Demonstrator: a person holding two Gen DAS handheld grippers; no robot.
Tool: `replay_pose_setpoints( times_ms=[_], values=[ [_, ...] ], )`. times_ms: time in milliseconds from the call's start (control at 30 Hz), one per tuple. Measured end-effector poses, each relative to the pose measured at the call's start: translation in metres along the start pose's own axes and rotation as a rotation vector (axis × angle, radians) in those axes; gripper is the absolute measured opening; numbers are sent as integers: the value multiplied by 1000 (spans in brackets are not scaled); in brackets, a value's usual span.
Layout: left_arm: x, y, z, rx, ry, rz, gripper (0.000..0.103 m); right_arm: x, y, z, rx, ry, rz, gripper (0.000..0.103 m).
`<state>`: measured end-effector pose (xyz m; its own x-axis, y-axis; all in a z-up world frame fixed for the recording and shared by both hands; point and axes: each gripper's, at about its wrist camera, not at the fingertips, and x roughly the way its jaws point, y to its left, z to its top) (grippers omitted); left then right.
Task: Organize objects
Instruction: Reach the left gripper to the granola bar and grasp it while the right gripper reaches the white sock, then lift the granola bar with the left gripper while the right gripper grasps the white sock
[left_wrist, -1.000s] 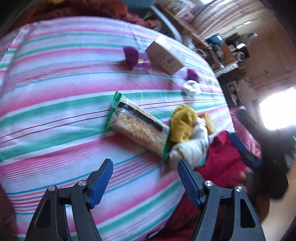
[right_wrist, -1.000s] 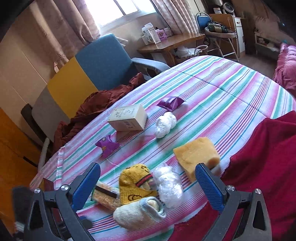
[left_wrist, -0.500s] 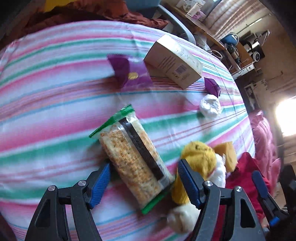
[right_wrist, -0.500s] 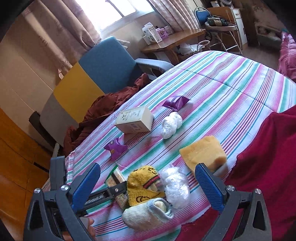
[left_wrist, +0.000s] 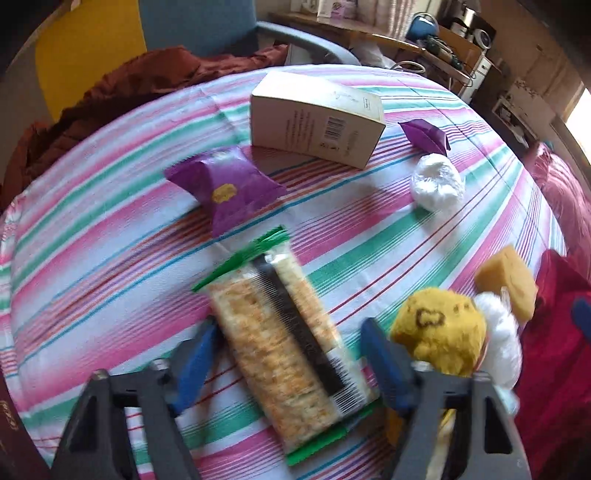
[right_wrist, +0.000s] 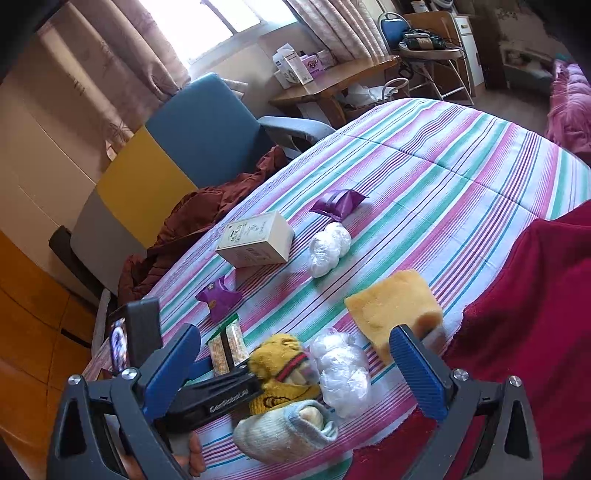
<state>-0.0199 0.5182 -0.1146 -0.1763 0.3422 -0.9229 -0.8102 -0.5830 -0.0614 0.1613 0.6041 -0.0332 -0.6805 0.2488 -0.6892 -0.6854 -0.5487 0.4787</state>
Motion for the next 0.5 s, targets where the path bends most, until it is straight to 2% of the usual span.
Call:
replay_pose_setpoints(
  times_ms=[33, 100, 167, 333, 500],
  values=[
    [-4, 6, -4, 11, -15, -3, 54, 0, 1, 0, -7, 1, -1, 103],
    [-10, 18, -12, 13, -39, -22, 46, 2, 3, 0, -21, 8, 5, 103],
    [-17, 30, -25, 17, -57, -48, 45, 4, 7, -1, -38, 23, 21, 103],
    [-38, 54, -73, 44, -124, -54, 45, 11, 22, -8, -118, 70, 44, 103],
    [-62, 78, -120, -8, -166, -83, 45, 18, 34, -16, -179, 125, 67, 103]
  ],
)
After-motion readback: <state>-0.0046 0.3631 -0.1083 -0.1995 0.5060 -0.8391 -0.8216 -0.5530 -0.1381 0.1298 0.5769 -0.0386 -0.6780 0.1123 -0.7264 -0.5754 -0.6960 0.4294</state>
